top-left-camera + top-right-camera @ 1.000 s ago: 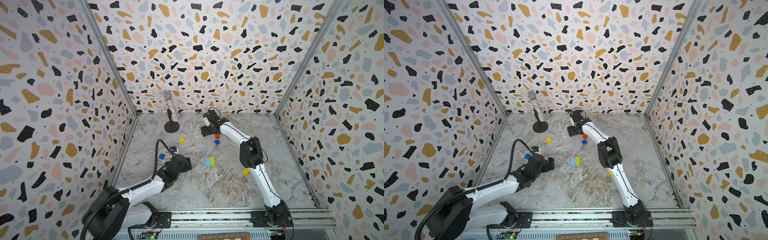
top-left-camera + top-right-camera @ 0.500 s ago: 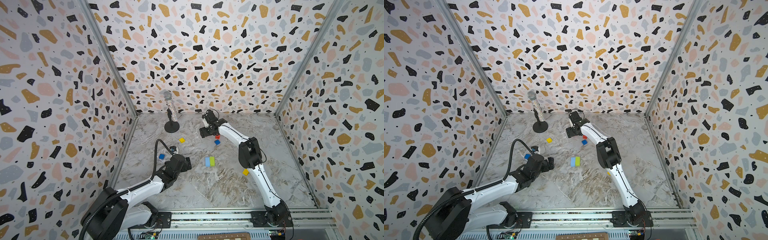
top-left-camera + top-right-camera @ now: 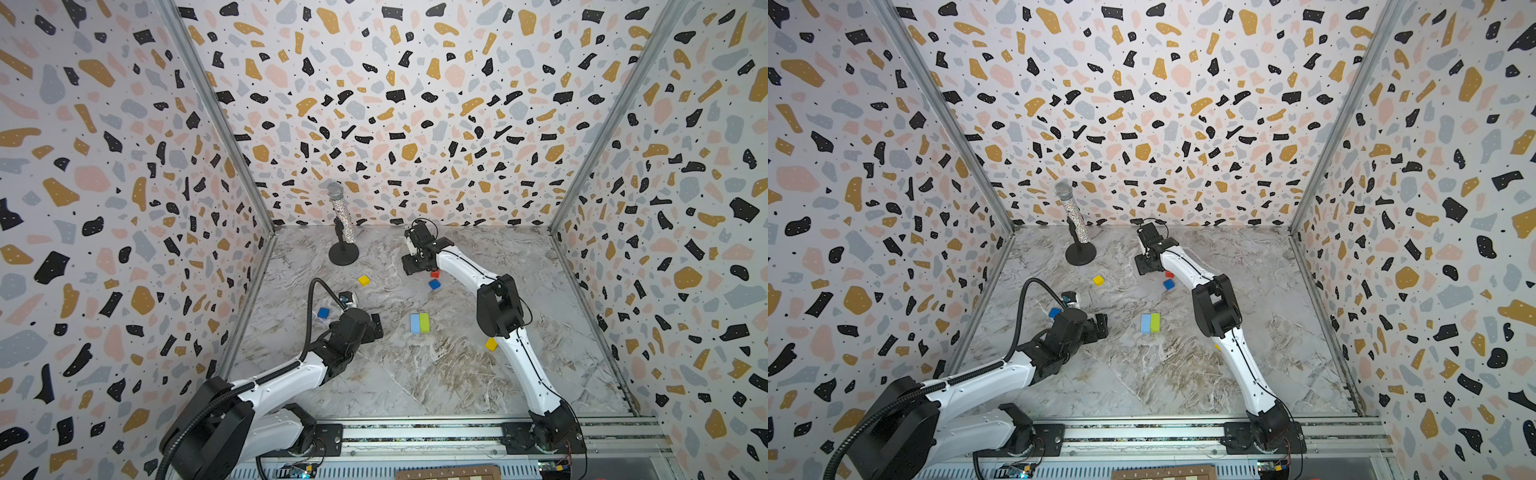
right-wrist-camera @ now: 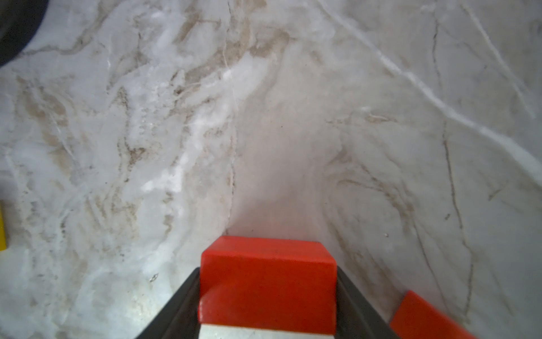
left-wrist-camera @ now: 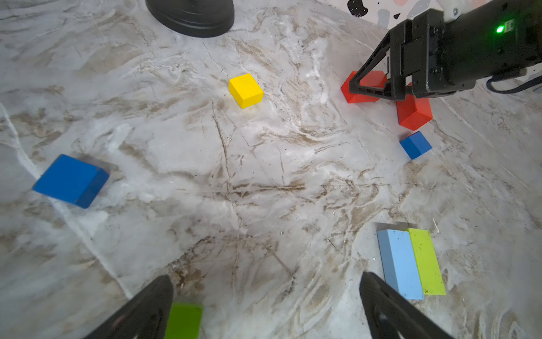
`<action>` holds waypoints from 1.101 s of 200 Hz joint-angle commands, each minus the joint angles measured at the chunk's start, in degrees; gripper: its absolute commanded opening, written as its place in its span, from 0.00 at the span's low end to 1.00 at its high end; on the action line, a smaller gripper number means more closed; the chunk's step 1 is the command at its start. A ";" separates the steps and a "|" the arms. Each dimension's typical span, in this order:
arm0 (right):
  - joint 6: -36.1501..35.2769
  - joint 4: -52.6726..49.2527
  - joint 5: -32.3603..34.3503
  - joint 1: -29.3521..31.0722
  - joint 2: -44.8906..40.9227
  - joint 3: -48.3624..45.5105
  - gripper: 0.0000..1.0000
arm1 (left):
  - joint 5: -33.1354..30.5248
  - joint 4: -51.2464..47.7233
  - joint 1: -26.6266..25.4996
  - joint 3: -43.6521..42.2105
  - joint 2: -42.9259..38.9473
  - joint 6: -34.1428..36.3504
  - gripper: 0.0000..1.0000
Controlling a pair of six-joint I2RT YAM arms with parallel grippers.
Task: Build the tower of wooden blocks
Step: 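Lower the right gripper over a red brick and close on it, then carry the red brick toward the robot above the light blue and lime bricks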
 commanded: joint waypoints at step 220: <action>24.35 3.15 13.25 13.22 -46.71 -53.90 0.52 | -6.51 -4.22 0.24 -4.27 -9.69 -2.35 1.00</action>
